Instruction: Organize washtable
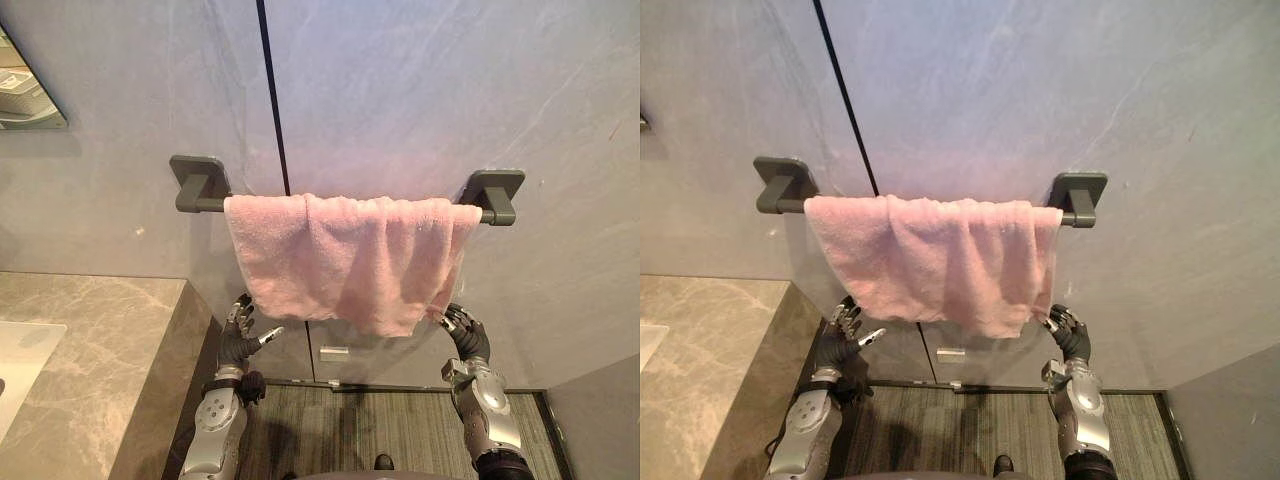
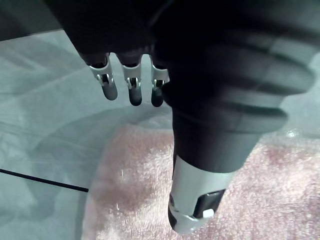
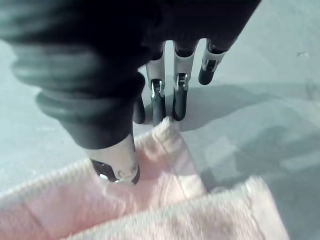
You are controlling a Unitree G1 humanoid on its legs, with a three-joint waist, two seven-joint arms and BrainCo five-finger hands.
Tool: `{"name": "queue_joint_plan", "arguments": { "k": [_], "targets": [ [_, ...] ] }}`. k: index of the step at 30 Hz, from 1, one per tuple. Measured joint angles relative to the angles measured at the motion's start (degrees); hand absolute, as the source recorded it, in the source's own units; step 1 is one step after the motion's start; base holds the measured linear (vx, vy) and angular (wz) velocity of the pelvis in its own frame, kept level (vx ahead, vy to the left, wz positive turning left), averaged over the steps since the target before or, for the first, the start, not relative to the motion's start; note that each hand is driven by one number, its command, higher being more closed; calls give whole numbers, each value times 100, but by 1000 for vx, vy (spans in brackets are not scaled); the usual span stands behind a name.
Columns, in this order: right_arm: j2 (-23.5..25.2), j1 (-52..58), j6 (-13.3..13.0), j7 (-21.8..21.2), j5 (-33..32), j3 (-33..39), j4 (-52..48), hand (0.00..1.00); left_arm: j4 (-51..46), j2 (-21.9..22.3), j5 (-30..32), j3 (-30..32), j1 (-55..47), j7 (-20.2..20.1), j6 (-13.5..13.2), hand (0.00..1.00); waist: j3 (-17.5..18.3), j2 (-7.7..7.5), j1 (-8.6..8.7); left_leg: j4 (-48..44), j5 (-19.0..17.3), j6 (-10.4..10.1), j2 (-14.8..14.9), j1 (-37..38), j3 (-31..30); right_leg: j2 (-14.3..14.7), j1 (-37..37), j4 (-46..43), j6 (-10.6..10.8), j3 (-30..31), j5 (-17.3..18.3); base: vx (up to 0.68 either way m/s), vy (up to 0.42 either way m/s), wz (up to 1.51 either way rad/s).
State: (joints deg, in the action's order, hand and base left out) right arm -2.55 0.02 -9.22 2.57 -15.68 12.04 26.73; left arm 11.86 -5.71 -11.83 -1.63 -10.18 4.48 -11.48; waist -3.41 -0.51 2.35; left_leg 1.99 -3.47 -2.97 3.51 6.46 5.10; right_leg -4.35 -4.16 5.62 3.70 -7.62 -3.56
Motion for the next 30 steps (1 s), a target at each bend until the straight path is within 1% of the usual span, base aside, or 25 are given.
{"name": "queue_joint_plan", "arguments": {
  "k": [4,8,12,15,17,19,20,21,24,26,27,28,30],
  "targets": [
    [-2,84,53,8,-2,0,0,0,69,0,-110,23,0,87,0,0,-5,-11,-1,-2,0,0,0,32,2,-1,-33,2,-11,-4,-15,-60,-13,0],
    [9,223,56,60,-32,44,-9,0,199,83,-180,252,-20,139,4,0,-12,-24,-5,-17,0,-1,6,40,-4,-1,-50,5,-10,-9,-32,-65,-17,0],
    [39,350,55,131,-140,193,-104,0,197,103,-372,476,-119,225,3,0,-12,-24,-1,-21,2,-4,15,40,-7,5,-51,5,-9,-10,-36,-52,-17,0],
    [167,501,53,295,-176,524,-424,0,87,138,-522,725,-185,351,2,0,-13,-26,-5,-27,3,-5,24,37,-10,9,-56,4,-9,15,-35,-12,-7,0],
    [257,685,52,439,-176,832,-900,0,-340,372,-632,1079,-304,452,1,0,-16,-30,-11,-37,1,-6,19,38,-7,3,-66,3,-9,15,-35,-15,-3,0],
    [297,777,52,530,-172,971,-1238,0,-654,472,-677,1278,-411,469,-6,0,-18,-33,-11,-37,1,-6,23,48,-4,3,-78,2,-8,16,-34,-38,-10,-1],
    [338,859,50,623,-169,1101,-1617,0,-950,508,-725,1387,-508,506,-7,0,-20,-31,-12,-35,-1,-7,37,74,7,5,-98,2,-9,26,-33,-43,-15,-2],
    [348,885,49,632,-167,1151,-1743,0,-1054,512,-734,1402,-537,535,-7,0,-23,-30,-13,-32,-2,-8,43,94,11,7,-113,2,-8,30,-32,-47,-19,-3],
    [414,960,42,788,-137,1313,-2524,0,-1735,616,-735,1568,-684,630,-12,0,-46,-19,-12,3,-16,-14,56,194,38,13,-220,-11,3,57,15,-78,-21,-3],
    [462,956,-43,881,-49,1435,-3217,0,-2347,660,-717,1642,-698,731,-19,0,-50,-2,-13,11,-26,-17,61,230,53,13,-214,-84,9,75,69,-50,-9,-3],
    [464,954,-69,889,-46,1451,-3400,0,-2521,665,-717,1656,-699,750,-22,0,-49,0,-14,12,-26,-17,61,229,59,13,-207,-89,9,83,70,-29,-3,-5],
    [464,916,-186,909,-44,1468,-3807,0,-2935,663,-634,1730,-695,838,-59,0,-49,6,-13,11,-25,-18,58,228,75,15,-192,-97,10,102,69,-23,-2,-6],
    [464,834,-329,943,-45,1486,-4272,0,-3378,663,-544,1853,-671,890,-163,0,-38,23,-11,0,-25,-19,53,231,100,17,-173,-127,12,124,72,-12,1,-6]
  ]
}}
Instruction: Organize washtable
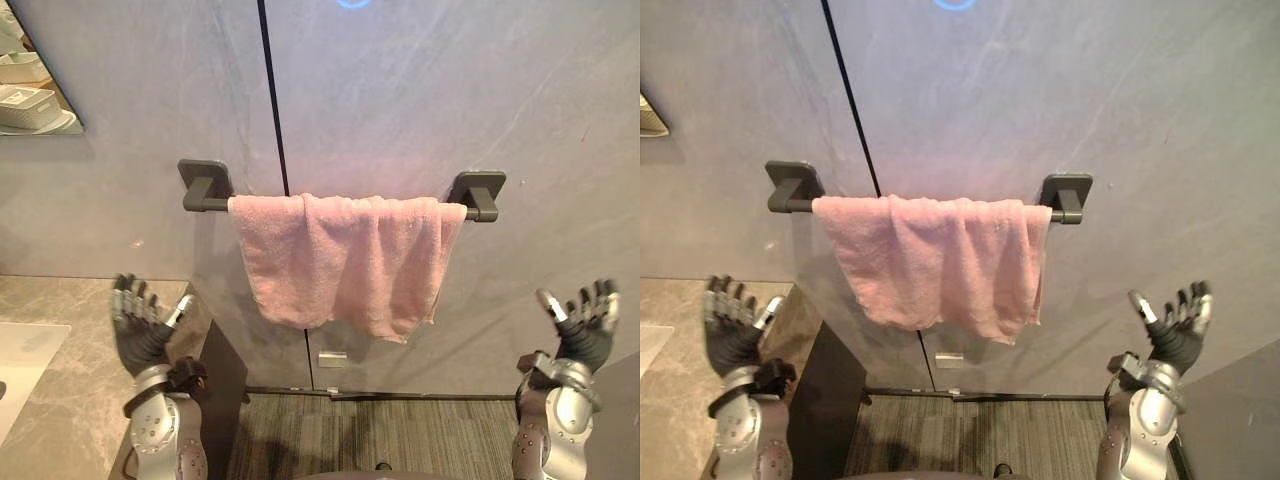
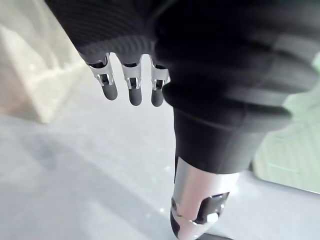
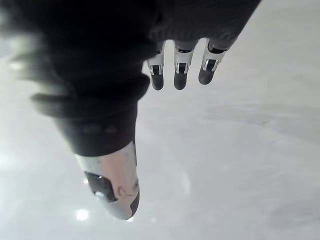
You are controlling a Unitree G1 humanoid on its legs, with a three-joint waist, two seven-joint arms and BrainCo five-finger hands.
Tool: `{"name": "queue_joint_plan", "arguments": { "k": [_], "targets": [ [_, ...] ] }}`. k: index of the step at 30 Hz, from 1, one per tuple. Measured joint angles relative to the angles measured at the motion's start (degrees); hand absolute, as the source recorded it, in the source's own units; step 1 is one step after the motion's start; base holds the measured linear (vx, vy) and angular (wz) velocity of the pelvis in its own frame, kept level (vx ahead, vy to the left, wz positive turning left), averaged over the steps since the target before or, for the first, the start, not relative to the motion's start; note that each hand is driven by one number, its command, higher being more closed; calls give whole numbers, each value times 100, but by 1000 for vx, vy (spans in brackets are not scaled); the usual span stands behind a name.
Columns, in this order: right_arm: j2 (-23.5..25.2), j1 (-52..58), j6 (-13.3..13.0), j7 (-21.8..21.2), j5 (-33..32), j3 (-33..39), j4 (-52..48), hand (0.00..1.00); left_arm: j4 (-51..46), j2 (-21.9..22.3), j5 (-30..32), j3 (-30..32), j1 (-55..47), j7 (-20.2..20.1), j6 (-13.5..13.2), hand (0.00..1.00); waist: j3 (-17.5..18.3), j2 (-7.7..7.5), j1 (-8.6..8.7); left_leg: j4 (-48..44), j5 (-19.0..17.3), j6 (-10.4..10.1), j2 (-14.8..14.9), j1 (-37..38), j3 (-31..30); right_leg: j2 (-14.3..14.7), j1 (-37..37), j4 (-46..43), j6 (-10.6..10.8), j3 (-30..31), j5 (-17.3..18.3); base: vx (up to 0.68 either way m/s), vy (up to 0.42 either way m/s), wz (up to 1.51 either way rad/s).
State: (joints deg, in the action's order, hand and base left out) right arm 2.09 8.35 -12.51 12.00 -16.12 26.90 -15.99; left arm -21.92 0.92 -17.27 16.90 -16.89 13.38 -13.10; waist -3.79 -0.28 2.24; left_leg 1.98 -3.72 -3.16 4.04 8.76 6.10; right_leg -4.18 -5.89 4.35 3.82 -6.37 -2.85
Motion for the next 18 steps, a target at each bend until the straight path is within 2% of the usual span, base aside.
{"name": "queue_joint_plan", "arguments": {
  "k": [4,5,7,9,11,13,16,18],
  "targets": [
    [-6,-355,-338,-69,-27,-17,-851,0,-846,0,23,147,258,121,-256,0,2,8,3,-28,0,-1,-14,44,14,-4,5,-31,2,12,6,-1,0,-1],
    [-39,-518,-494,-218,-127,-243,-1200,0,-1226,-3,5,107,360,123,-398,0,2,9,6,-45,0,-1,-15,57,14,-5,-7,-41,2,21,6,-49,-15,-2],
    [-95,-582,-575,-440,-251,-655,-1611,0,-1566,-12,-74,-107,457,7,-543,0,-4,18,8,-49,-3,0,-14,100,15,-4,-45,-49,1,25,6,-55,-13,-1],
    [-264,-645,-724,-877,-445,-1317,-1823,0,-1838,-103,-299,-632,475,-317,-695,0,-9,36,6,-84,-29,3,-13,154,31,-4,-89,-73,1,48,11,-75,-7,-4],
    [-342,-698,-725,-1127,-581,-1736,-1835,0,-1855,-218,-412,-1012,475,-531,-725,0,-5,46,5,-90,-30,4,-13,171,41,-4,-89,-106,0,63,16,-69,-7,-5],
    [-420,-697,-711,-1450,-617,-2299,-1851,0,-1847,-326,-631,-1659,473,-884,-724,0,-5,48,3,-88,-30,4,-14,169,69,-2,-88,-117,0,101,16,-96,-10,-7],
    [-586,-694,-695,-1783,-737,-2835,-1852,0,-1675,-464,-738,-2378,474,-1239,-715,0,6,66,4,-85,-30,5,-15,184,122,0,-84,-120,0,152,12,-50,-5,-9],
    [-668,-689,-687,-1913,-800,-3010,-1851,0,-1502,-501,-738,-2625,474,-1364,-706,0,10,74,10,-85,-29,5,-16,190,132,1,-84,-122,1,162,11,-20,-4,-5]
  ]
}}
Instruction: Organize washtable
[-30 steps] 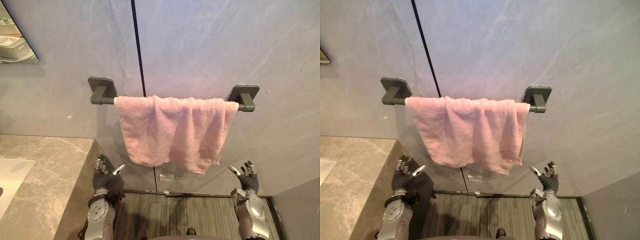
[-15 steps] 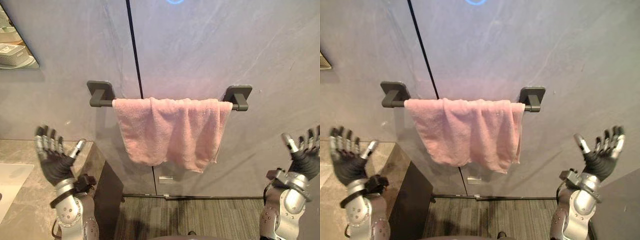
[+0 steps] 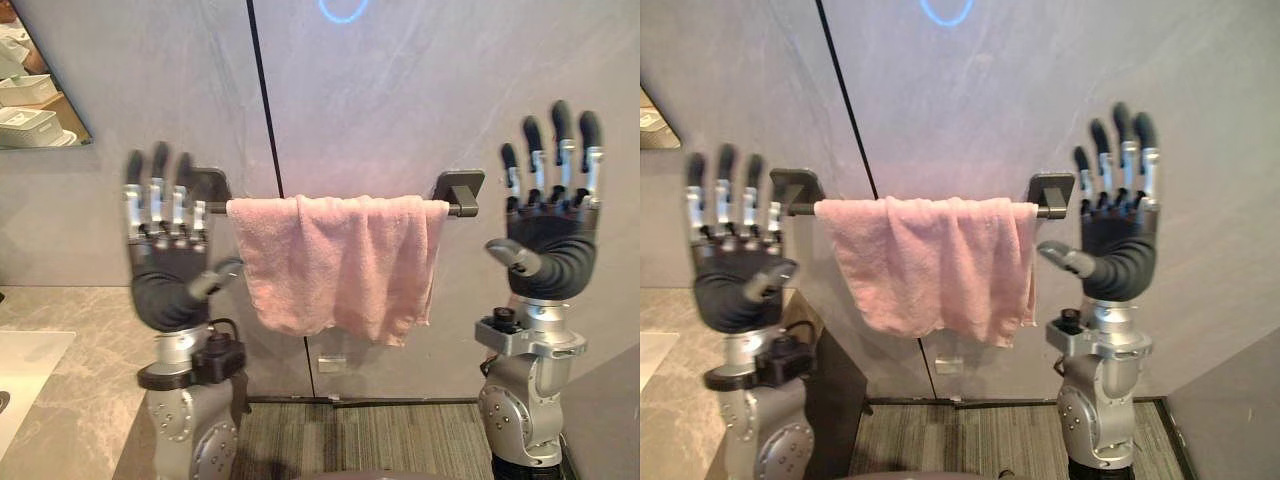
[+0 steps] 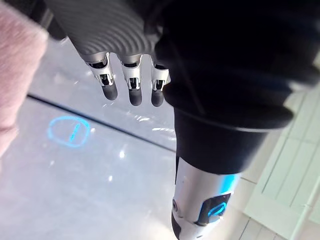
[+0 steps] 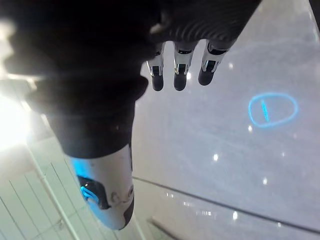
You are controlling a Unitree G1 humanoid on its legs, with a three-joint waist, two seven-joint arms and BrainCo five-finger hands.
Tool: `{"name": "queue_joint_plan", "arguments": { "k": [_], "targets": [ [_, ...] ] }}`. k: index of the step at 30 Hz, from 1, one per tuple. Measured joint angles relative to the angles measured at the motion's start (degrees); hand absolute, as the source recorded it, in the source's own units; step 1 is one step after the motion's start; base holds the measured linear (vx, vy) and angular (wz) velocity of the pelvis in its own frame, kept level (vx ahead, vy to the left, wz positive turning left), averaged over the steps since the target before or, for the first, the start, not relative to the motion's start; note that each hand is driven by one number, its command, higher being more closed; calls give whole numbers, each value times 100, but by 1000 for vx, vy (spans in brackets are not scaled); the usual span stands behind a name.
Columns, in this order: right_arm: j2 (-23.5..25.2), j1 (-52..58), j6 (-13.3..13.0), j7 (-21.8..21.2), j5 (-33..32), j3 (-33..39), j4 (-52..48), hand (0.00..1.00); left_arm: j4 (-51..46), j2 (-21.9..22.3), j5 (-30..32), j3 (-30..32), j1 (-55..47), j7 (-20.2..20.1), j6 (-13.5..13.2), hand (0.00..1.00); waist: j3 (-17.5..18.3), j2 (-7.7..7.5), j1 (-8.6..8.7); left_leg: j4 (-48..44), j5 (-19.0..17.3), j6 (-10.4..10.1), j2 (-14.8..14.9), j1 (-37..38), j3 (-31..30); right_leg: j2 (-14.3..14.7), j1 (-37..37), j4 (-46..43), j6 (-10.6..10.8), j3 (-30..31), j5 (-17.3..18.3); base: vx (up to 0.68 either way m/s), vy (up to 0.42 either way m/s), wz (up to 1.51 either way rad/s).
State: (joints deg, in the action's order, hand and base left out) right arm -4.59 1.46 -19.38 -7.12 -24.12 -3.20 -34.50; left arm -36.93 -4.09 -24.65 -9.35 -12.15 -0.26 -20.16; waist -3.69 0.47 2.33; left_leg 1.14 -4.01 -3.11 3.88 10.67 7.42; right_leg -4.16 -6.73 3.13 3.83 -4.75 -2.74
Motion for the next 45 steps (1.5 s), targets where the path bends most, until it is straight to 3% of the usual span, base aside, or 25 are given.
{"name": "queue_joint_plan", "arguments": {
  "k": [13,23,36,45],
  "targets": [
    [-893,775,435,-787,-109,-991,595,0,1396,-517,68,-856,-8,-450,214,0,0,-1,-11,-3,-3,5,1,83,56,8,-10,-1,3,57,-10,-13,-4,-1],
    [-1617,820,633,-956,291,-1725,1296,0,1749,-1053,59,-1417,111,-733,358,0,0,-1,-9,-14,-3,5,-2,97,82,10,-12,0,3,95,-29,-25,-6,-2],
    [-1907,720,652,-937,674,-2212,1854,0,2205,-1651,53,-1750,470,-835,534,0,5,6,5,-16,-2,6,-6,92,69,6,-15,3,3,81,-30,0,0,0],
    [-1821,426,711,-882,788,-2214,2497,0,2677,-1694,86,-1737,562,-839,635,0,6,3,-1,-17,0,6,-7,20,32,2,-4,21,2,35,-30,0,0,1]
  ]
}}
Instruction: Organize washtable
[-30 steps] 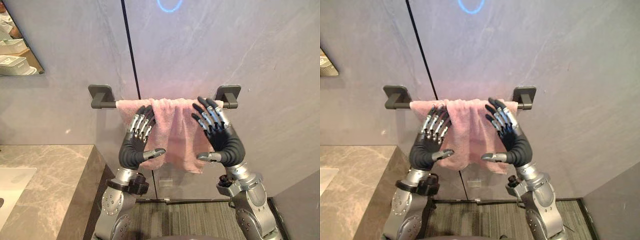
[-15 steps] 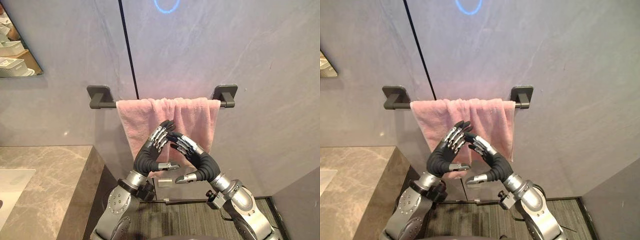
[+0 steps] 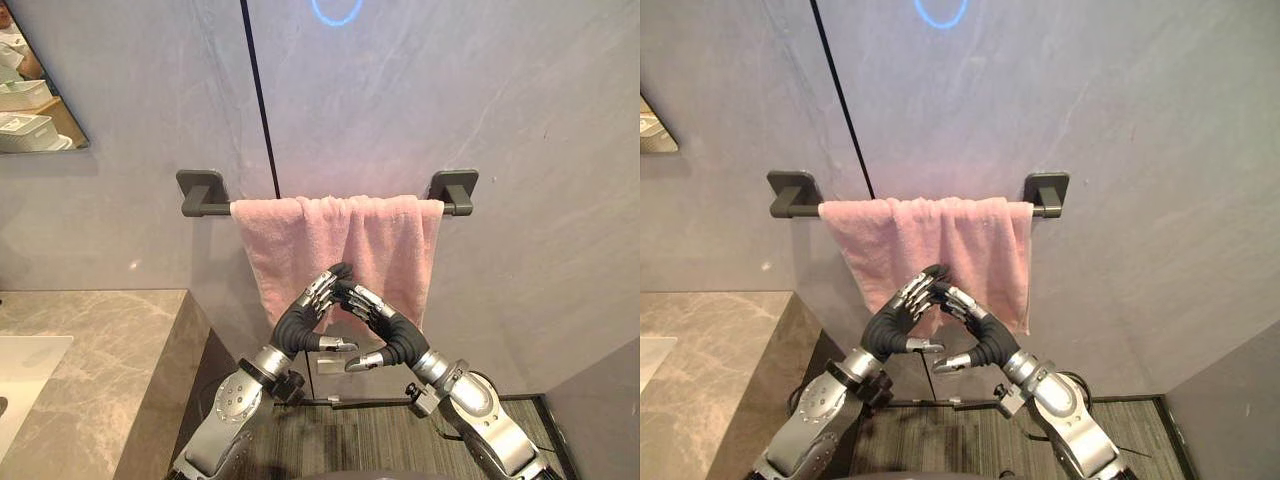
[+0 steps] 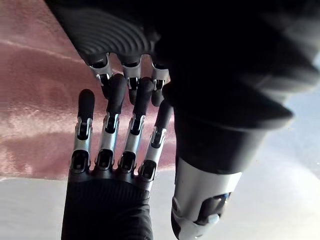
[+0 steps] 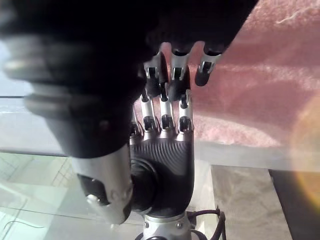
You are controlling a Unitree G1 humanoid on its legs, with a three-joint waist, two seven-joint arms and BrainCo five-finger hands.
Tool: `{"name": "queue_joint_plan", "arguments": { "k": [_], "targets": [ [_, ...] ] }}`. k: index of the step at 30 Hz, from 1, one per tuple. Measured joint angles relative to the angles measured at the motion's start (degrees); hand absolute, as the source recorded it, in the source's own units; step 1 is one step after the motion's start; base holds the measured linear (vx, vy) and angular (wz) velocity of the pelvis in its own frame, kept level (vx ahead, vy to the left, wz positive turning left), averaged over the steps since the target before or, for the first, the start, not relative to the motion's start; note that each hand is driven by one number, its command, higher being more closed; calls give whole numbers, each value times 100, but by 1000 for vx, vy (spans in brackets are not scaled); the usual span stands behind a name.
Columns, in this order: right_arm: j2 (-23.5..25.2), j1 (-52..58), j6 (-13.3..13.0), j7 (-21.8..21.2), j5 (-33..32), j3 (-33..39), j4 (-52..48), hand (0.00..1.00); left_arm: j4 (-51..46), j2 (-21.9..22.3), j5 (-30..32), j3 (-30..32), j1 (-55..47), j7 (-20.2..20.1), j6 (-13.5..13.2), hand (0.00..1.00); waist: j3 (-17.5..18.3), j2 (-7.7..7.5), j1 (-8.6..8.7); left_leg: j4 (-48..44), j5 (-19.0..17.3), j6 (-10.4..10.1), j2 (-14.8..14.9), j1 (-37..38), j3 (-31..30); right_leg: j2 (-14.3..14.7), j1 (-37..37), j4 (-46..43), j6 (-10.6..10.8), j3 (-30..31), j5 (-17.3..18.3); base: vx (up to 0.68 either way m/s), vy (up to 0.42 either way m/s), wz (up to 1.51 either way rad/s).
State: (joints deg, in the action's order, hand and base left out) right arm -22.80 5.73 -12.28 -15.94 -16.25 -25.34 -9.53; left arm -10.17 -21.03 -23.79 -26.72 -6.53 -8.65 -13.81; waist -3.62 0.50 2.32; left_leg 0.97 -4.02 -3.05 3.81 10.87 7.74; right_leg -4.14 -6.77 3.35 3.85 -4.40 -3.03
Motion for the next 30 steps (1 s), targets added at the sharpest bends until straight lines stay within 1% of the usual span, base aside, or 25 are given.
{"name": "queue_joint_plan", "arguments": {
  "k": [4,6,9,13,15,17,18,23,24,27,30],
  "targets": [
    [162,-109,36,103,118,49,275,0,294,39,219,100,147,2,7,0,1,-1,-2,18,0,0,-2,-36,-15,-1,6,31,0,-19,0,0,0,1],
    [238,-135,54,115,126,140,443,0,386,144,224,308,168,8,4,0,3,-6,-2,23,0,0,-3,-48,-31,-1,10,54,0,-35,0,5,-6,4],
    [277,-159,162,234,232,394,658,0,585,264,261,608,206,65,-9,0,4,-8,-4,19,0,0,-1,-99,-62,-3,20,73,0,-61,0,0,-14,7],
    [419,-215,165,384,359,789,713,0,962,276,444,811,270,268,-9,0,7,-23,-3,8,2,-2,4,-213,-122,-2,102,76,-2,-113,0,-8,-17,7],
    [478,-284,164,441,365,911,806,0,1085,305,490,936,270,291,-8,0,15,-41,-4,8,2,-2,5,-214,-129,-1,98,76,-2,-121,1,0,0,0],
    [533,-363,165,484,382,1041,940,0,1160,324,531,1082,270,346,-8,0,17,-61,-6,10,2,-1,4,-219,-131,-2,101,76,-2,-121,1,-17,-6,0],
    [604,-401,165,512,405,1176,1036,0,1244,394,551,1256,269,401,-8,0,22,-75,-7,12,2,-1,3,-223,-132,-3,101,76,-3,-121,2,-34,-9,0],
    [697,-409,165,598,410,1435,1132,0,1451,489,555,1559,265,438,-8,0,25,-96,-15,12,1,0,8,-231,-139,-3,106,75,-3,-125,3,-38,-12,1],
    [717,-409,165,602,410,1500,1169,0,1503,522,554,1636,266,503,-9,0,25,-102,-13,13,1,-1,10,-236,-139,-2,113,75,-3,-125,3,-41,-15,0],
    [819,-418,168,675,410,1686,1349,0,1547,533,556,1695,266,522,-8,0,30,-115,-14,11,1,-1,11,-269,-140,-1,148,71,-4,-124,3,-11,-4,0],
    [901,-435,196,748,410,1850,1452,0,1593,645,566,1868,269,546,-8,0,45,-139,-15,6,3,-3,9,-339,-140,0,220,61,-4,-121,1,0,0,0]
  ]
}}
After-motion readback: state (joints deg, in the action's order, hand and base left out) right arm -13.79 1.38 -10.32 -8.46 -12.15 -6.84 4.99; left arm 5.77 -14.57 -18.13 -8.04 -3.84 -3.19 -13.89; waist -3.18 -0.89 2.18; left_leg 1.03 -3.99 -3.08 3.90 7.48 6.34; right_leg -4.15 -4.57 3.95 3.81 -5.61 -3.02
